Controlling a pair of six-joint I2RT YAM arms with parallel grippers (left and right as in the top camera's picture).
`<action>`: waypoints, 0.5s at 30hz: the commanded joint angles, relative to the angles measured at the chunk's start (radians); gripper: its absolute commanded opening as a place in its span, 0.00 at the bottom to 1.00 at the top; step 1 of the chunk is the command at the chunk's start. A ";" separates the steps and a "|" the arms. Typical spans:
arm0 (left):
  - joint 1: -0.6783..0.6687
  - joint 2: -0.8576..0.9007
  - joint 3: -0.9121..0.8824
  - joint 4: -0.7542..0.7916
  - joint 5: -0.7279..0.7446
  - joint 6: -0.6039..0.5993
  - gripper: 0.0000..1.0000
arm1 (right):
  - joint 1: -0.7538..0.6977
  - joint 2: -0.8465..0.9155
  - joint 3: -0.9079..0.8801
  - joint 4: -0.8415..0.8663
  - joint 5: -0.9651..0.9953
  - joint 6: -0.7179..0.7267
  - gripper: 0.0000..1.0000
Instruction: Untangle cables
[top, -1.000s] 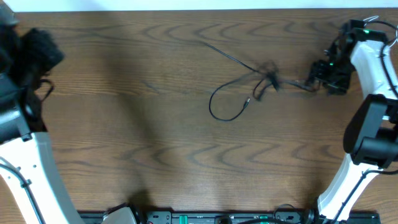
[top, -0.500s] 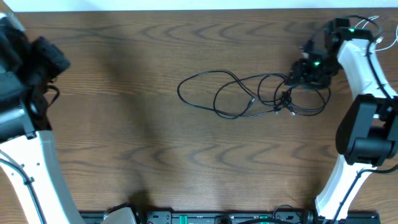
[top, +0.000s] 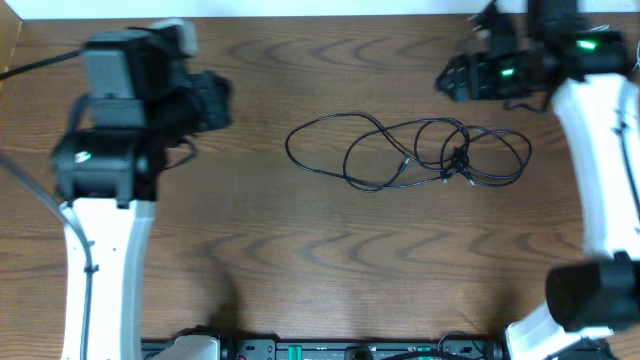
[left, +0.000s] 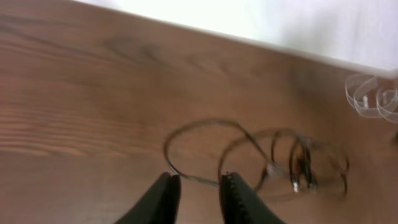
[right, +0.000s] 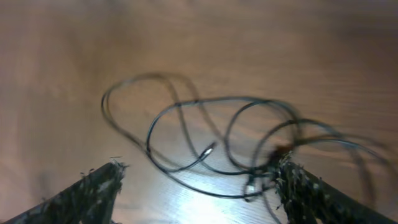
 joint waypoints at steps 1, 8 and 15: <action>-0.096 0.085 -0.036 -0.002 0.011 0.013 0.37 | -0.077 -0.027 0.006 -0.013 0.077 0.081 0.80; -0.283 0.291 -0.038 0.079 0.039 0.003 0.57 | -0.206 -0.021 0.000 -0.078 0.078 0.084 0.82; -0.431 0.521 -0.038 0.257 0.041 -0.392 0.64 | -0.240 -0.018 -0.001 -0.095 0.079 0.084 0.82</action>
